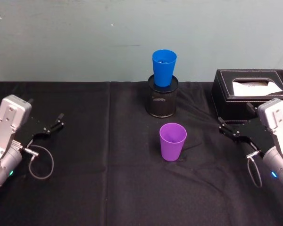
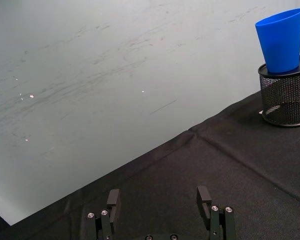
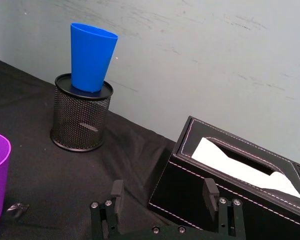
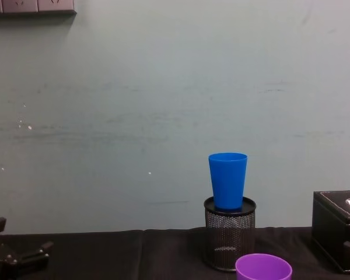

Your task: Pick up one cup with a gripper and tap it against the other cup.

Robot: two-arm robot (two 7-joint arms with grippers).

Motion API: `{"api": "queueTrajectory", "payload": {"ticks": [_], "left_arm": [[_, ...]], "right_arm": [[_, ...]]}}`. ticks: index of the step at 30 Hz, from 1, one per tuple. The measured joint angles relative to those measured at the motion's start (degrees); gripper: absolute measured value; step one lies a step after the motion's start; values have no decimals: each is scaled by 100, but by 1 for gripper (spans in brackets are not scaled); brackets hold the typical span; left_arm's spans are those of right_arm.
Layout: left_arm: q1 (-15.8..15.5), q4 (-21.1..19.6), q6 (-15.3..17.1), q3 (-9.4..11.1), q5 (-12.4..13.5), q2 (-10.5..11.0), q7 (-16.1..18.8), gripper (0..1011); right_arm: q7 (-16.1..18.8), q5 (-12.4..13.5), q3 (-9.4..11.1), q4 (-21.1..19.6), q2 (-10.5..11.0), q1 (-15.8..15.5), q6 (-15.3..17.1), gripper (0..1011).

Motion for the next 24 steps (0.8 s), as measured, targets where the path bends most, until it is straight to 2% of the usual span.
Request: {"api": "queueTrajectory", "payload": {"ticks": [24], "left_arm": [[0,0,0,0,0,0,0,1000]], "right_arm": [[0,-1,0,0,1,0,0,1002]]}}
